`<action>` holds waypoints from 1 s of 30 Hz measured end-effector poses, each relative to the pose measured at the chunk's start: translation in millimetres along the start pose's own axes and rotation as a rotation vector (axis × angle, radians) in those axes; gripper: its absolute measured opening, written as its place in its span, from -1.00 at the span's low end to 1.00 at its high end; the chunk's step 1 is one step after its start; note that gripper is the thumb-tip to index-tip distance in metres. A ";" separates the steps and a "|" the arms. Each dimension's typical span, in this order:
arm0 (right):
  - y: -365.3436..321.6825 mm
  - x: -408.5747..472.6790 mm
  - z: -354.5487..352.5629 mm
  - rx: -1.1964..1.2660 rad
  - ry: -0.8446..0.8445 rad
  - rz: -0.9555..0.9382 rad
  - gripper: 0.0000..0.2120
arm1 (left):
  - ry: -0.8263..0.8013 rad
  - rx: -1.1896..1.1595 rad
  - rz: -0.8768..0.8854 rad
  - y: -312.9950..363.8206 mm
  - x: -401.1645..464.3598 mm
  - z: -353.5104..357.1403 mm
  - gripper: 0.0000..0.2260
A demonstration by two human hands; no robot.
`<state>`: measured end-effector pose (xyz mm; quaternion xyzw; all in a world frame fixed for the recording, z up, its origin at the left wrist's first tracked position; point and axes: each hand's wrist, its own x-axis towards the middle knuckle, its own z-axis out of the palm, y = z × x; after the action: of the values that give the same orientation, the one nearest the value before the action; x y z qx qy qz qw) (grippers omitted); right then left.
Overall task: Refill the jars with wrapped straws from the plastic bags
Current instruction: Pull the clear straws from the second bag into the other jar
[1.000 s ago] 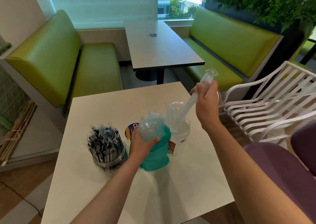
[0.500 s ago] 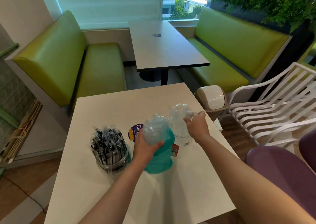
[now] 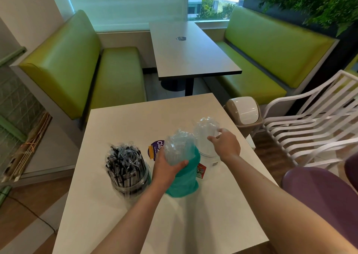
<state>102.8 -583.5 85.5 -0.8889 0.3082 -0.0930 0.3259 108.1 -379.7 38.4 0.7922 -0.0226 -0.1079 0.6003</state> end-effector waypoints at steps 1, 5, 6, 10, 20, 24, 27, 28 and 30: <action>2.1 -1.1 1.7 -0.001 -0.003 -0.009 -0.54 | -0.001 -0.005 -0.001 -0.4 0.0 -0.1 -0.16; 3.8 -13.2 4.0 0.083 0.028 -0.003 -0.44 | -0.005 -0.005 -0.006 -2.4 0.5 -1.1 -0.17; 1.9 -19.2 3.5 0.137 0.054 0.015 -0.38 | -0.007 -0.007 -0.007 -2.8 0.7 -1.1 -0.18; -6.8 -51.2 8.9 0.295 0.160 -0.035 -0.34 | 0.005 0.007 0.002 -2.5 0.4 -0.1 -0.18; -19.2 -64.4 28.7 0.347 -0.203 -0.200 -0.49 | -0.014 -0.002 0.002 -6.1 0.9 -1.2 -0.17; -17.6 -64.7 28.0 0.316 -0.233 -0.157 -0.67 | -0.032 -0.008 0.006 -5.5 -0.1 -0.3 -0.26; -15.5 -67.4 28.3 0.297 -0.226 -0.151 -0.75 | -0.022 -0.018 0.011 -5.5 -0.1 -0.3 -0.24; -14.7 -68.3 27.5 0.297 -0.221 -0.158 -0.78 | -0.020 -0.017 0.011 -5.5 0.0 -0.5 -0.24; -13.2 -70.0 25.4 0.304 -0.223 -0.169 -0.84 | -0.007 -0.012 0.013 -5.0 0.5 -1.5 -0.26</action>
<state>63.0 -519.7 76.9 -0.8569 0.1768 -0.0666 0.4796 108.4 -377.0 34.0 0.7881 -0.0294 -0.1069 0.6054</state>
